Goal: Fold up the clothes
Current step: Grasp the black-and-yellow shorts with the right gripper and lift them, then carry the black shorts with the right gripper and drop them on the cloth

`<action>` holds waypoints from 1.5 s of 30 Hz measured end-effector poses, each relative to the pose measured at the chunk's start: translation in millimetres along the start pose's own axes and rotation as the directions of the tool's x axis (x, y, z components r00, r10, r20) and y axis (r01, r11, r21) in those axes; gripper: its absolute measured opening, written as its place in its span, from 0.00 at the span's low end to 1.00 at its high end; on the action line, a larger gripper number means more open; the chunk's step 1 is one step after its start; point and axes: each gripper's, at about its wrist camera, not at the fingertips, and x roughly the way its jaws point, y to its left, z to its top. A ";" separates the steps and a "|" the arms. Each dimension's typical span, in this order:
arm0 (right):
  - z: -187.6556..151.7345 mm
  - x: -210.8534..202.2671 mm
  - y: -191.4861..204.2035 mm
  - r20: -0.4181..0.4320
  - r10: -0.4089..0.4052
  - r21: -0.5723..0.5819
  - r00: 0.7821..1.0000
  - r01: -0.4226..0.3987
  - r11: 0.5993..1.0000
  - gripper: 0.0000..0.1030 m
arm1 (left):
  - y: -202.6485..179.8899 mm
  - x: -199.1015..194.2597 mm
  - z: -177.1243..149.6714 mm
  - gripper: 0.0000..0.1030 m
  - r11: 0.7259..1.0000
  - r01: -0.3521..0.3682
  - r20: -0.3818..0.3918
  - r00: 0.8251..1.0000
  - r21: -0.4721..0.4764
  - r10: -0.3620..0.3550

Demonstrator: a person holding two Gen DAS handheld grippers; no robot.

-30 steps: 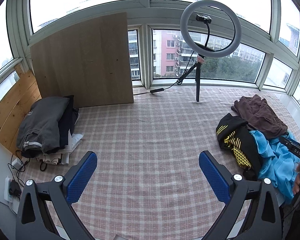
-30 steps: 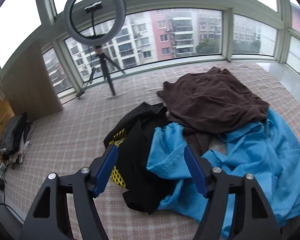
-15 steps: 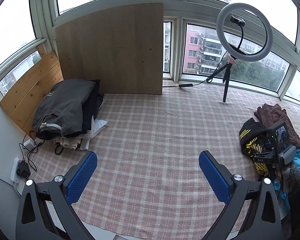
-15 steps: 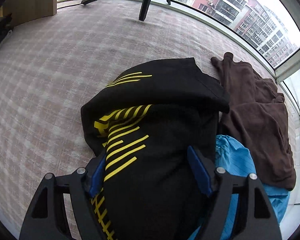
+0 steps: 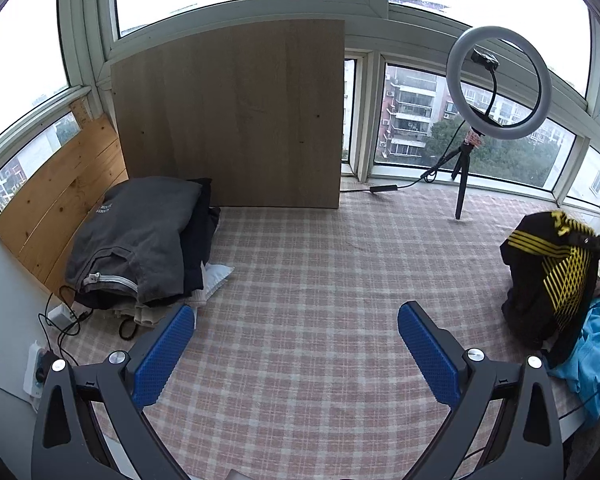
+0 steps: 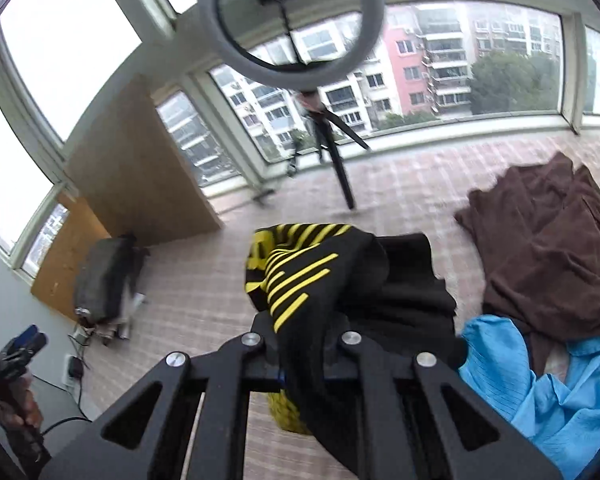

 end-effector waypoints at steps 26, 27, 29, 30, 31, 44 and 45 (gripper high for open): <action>-97.2 134.7 -79.6 -0.270 -0.307 -0.014 0.913 0.315 0.949 0.67 | -142.7 134.9 -60.5 0.99 0.852 0.458 -0.403 0.851 0.254 -0.337; -94.5 139.7 -81.5 -0.268 -0.315 -0.034 0.910 0.318 0.947 0.67 | -157.1 133.1 -69.6 0.99 0.829 0.484 -0.426 0.836 0.279 -0.345; -90.5 152.4 -84.6 -0.287 -0.291 -0.049 0.913 0.289 0.956 0.67 | -175.2 124.0 -87.0 0.99 0.791 0.516 -0.453 0.821 0.329 -0.347; -89.0 160.5 -85.7 -0.303 -0.262 -0.047 0.916 0.261 0.964 0.67 | -180.0 120.0 -93.6 0.99 0.781 0.519 -0.461 0.820 0.348 -0.339; -88.1 168.8 -86.4 -0.320 -0.244 -0.043 0.915 0.243 0.969 0.67 | -183.6 116.4 -99.4 0.99 0.774 0.517 -0.467 0.821 0.366 -0.328; -51.6 103.6 -97.7 -0.141 -0.135 0.194 0.981 0.162 0.968 0.10 | -153.1 106.1 -118.8 0.99 0.849 0.434 -0.452 0.849 0.300 -0.275; -50.3 85.3 -104.6 -0.106 -0.196 0.216 0.975 0.215 0.952 0.10 | -156.3 107.4 -121.4 0.99 0.849 0.436 -0.456 0.847 0.298 -0.275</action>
